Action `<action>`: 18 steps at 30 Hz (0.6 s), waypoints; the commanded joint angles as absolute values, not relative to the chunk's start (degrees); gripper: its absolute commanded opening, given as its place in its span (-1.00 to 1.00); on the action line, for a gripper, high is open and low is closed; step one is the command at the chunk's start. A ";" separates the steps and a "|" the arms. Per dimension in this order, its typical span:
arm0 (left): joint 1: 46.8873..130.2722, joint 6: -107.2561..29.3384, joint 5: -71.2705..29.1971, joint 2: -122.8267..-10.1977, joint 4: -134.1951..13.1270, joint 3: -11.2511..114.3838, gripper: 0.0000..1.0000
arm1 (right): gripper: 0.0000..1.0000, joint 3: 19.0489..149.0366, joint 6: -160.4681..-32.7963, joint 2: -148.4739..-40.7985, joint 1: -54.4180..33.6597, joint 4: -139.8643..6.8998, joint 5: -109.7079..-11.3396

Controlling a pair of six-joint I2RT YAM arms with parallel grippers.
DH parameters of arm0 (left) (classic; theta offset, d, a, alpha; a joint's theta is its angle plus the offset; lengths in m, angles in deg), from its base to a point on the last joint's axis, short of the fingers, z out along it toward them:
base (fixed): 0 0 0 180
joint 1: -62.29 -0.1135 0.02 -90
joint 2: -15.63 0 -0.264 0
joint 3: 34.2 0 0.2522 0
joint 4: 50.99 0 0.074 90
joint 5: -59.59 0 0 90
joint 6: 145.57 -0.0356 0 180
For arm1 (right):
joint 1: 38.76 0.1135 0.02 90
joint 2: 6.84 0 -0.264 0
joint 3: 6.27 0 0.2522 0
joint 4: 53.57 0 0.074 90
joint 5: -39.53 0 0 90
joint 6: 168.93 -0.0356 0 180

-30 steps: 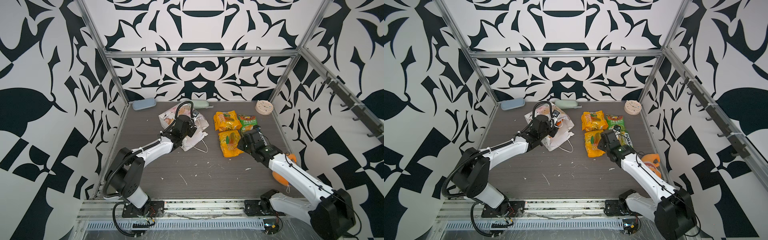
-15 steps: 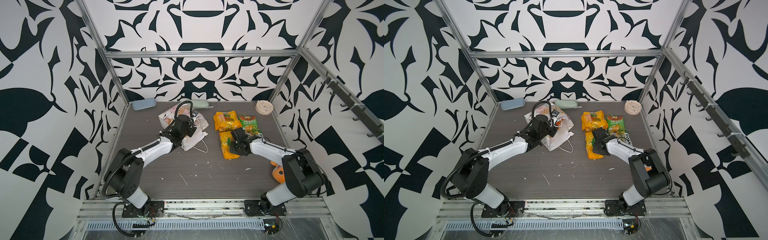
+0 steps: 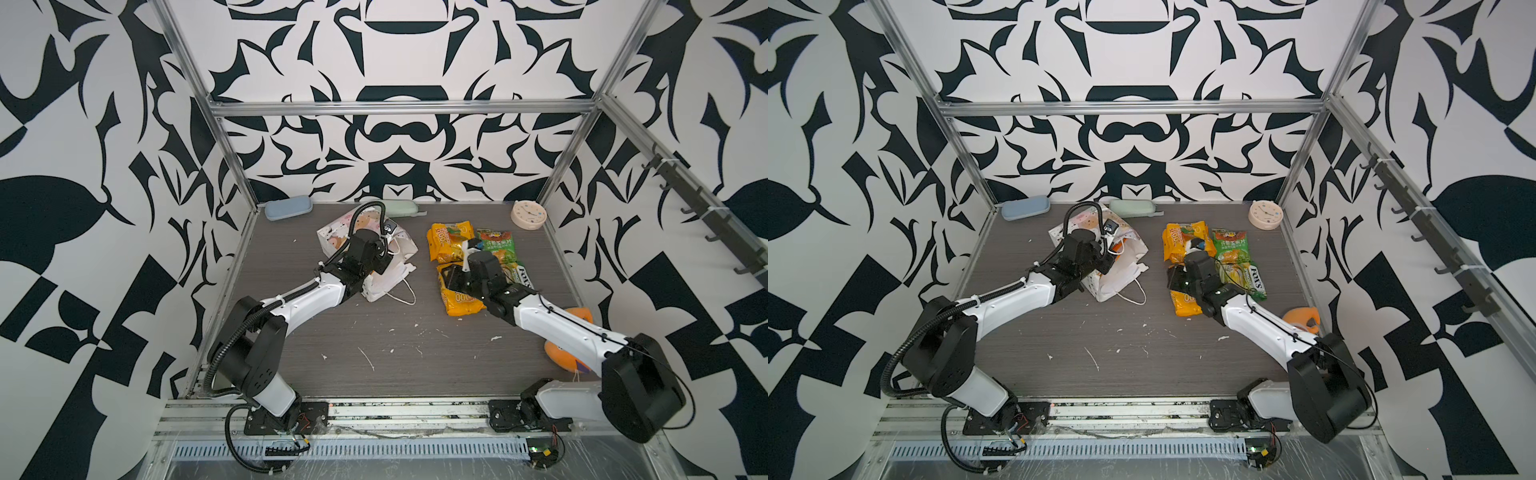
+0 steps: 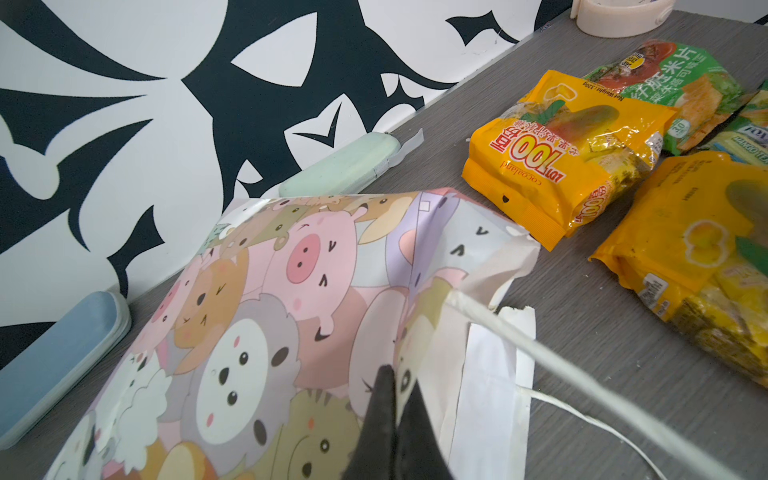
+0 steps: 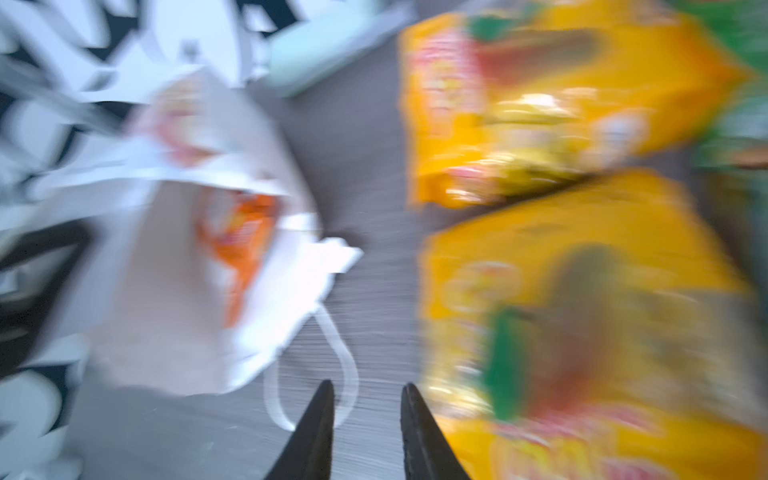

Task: Take the snacks out of the paper bag
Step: 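Reach the right gripper back into the bag opening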

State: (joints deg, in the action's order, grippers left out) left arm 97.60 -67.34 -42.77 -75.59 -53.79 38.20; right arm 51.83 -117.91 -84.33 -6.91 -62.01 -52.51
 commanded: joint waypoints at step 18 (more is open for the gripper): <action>98.57 -65.50 -41.22 -74.06 -55.35 40.30 -1.00 | 0.07 69.75 -129.37 -123.35 2.72 -22.00 -49.43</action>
State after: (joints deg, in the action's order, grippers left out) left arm 98.12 -66.90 -41.98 -75.59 -54.95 38.70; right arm 65.64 -128.06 -123.32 1.99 -26.71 -51.53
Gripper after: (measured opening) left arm 0.037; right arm 0.537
